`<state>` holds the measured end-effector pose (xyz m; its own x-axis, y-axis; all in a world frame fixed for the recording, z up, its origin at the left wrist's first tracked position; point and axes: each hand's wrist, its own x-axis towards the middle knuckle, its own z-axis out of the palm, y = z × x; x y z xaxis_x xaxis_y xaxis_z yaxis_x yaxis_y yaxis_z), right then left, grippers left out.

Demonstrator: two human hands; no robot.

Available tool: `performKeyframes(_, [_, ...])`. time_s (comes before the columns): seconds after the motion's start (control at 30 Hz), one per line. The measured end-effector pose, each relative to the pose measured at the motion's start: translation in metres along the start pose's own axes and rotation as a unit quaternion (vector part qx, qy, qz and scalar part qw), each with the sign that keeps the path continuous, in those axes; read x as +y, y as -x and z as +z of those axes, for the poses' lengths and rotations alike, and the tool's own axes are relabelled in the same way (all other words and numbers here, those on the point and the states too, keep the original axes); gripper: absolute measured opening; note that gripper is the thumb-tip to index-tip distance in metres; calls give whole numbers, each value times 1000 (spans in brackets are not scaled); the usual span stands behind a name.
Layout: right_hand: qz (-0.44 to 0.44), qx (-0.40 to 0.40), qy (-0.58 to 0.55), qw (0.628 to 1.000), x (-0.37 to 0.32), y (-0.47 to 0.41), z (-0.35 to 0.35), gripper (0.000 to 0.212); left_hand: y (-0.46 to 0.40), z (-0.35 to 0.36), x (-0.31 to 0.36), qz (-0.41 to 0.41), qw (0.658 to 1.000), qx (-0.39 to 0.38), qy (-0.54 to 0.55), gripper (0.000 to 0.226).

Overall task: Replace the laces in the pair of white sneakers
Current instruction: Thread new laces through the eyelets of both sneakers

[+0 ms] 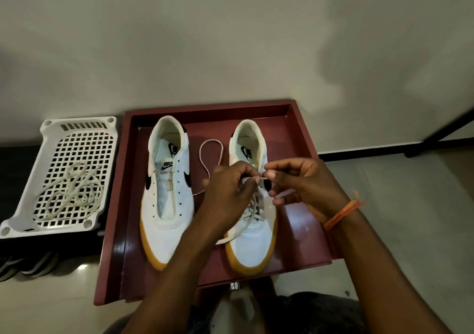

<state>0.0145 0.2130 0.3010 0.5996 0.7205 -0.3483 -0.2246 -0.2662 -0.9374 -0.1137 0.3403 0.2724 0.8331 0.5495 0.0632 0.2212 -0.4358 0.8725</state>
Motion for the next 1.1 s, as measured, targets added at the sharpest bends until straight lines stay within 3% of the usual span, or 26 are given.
performKeyframes(0.13, [-48,2,13,999,3,-5,6,12,-1,-1,7,0,999,-33,30,4])
performKeyframes(0.33, [-49,1,-11,999,5,-6,4,24,-3,-5,7,-46,998,-12,47,8])
performKeyframes(0.57, [-66,27,46,996,5,-6,12,29,-3,-7,4,-30,999,20,-11,7])
performKeyframes(0.67, [-47,41,45,997,5,-9,10,30,-3,1,-3,-2,976,79,-201,17])
performKeyframes(0.73, [-16,71,45,996,11,-12,5,23,-2,8,-8,3,958,88,-272,17])
performKeyframes(0.9, [84,70,57,992,24,-15,5,16,-3,18,-12,-22,964,74,-255,7])
performKeyframes(1.0, [90,66,47,993,25,-16,6,15,-4,20,-14,-71,977,49,-194,9])
performKeyframes(1.1, [93,66,40,993,25,-18,5,14,-4,20,-18,-61,977,22,-202,10])
